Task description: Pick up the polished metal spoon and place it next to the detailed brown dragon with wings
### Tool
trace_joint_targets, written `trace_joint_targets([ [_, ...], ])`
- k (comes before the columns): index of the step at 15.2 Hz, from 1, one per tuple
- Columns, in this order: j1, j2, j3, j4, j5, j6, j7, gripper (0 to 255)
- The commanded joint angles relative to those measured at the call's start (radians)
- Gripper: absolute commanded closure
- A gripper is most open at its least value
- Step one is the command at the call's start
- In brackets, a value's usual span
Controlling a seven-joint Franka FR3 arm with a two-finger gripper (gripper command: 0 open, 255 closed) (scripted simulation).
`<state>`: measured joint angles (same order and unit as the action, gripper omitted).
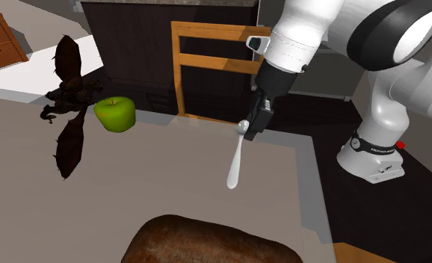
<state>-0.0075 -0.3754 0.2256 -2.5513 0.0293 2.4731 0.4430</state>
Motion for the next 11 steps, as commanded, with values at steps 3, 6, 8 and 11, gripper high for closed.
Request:
trace_joint_targets([
  [3,0.002,-0.027,-0.008,0.036,0.005,-0.064,-0.009,255],
  [6,0.004,-0.044,-0.012,0.064,0.007,-0.108,-0.013,255],
  [8,0.004,-0.054,-0.015,0.083,0.008,-0.138,-0.015,255],
  [11,0.005,-0.067,-0.019,0.114,0.010,-0.181,-0.018,255],
])
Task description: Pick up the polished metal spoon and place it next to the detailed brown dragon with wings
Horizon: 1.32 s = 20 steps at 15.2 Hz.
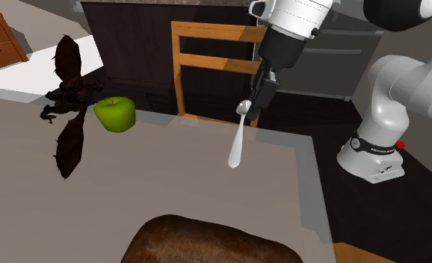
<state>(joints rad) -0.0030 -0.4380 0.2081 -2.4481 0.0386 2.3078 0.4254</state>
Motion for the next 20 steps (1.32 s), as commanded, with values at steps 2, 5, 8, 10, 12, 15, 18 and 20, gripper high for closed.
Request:
trace_joint_targets([
  [2,0.000,-0.012,-0.003,0.032,0.001,-0.044,-0.002,255],
  [5,0.000,-0.021,-0.007,0.066,0.001,-0.086,-0.005,255],
  [8,0.000,-0.027,-0.010,0.101,0.001,-0.128,-0.007,255],
  [10,0.000,-0.031,-0.011,0.125,0.001,-0.156,-0.008,255],
  [12,-0.001,-0.033,-0.013,0.150,0.000,-0.183,-0.009,255],
  [15,-0.002,-0.035,-0.016,0.189,0.000,-0.224,-0.011,255],
  [18,-0.003,-0.034,-0.018,0.229,-0.001,-0.264,-0.012,255],
  [20,-0.003,-0.033,-0.019,0.257,-0.002,-0.290,-0.013,255],
])
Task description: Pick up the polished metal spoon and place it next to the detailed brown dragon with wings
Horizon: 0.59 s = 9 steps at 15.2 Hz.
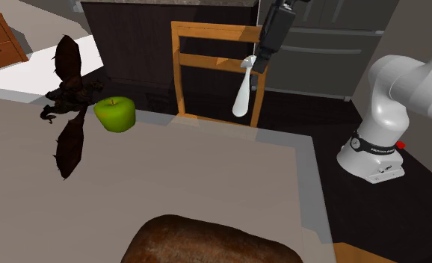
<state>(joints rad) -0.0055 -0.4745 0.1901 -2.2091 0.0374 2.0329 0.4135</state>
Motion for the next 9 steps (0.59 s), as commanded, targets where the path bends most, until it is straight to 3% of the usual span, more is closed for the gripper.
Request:
trace_joint_targets([
  [1,-0.001,0.004,-0.002,0.033,-0.001,-0.029,-0.001,255],
  [9,-0.005,0.020,-0.005,0.154,-0.005,-0.134,-0.003,255],
])
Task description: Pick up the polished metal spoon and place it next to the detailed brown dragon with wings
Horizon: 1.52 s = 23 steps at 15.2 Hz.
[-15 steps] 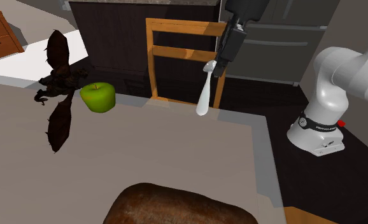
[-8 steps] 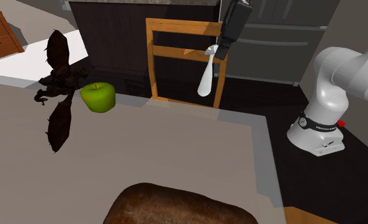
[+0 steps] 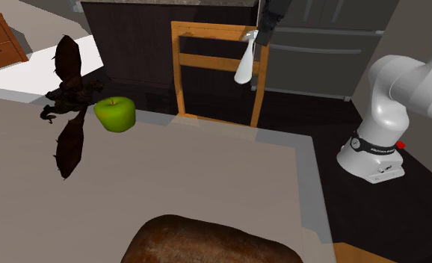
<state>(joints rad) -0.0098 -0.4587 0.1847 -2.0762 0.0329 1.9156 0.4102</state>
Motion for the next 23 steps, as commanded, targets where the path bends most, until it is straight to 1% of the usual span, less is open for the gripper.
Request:
trace_joint_targets([
  [1,-0.001,0.007,0.000,0.037,-0.002,-0.030,0.000,255],
  [2,-0.001,0.008,0.000,0.043,-0.002,-0.035,0.000,255],
  [6,-0.028,0.112,-0.045,0.129,-0.016,-0.019,-0.064,255],
  [13,-0.071,0.316,-0.112,0.332,-0.022,-0.019,-0.171,255],
  [18,-0.103,0.483,-0.150,0.527,-0.012,-0.047,-0.242,255],
  [23,-0.139,0.681,-0.177,0.788,0.006,-0.113,-0.307,255],
])
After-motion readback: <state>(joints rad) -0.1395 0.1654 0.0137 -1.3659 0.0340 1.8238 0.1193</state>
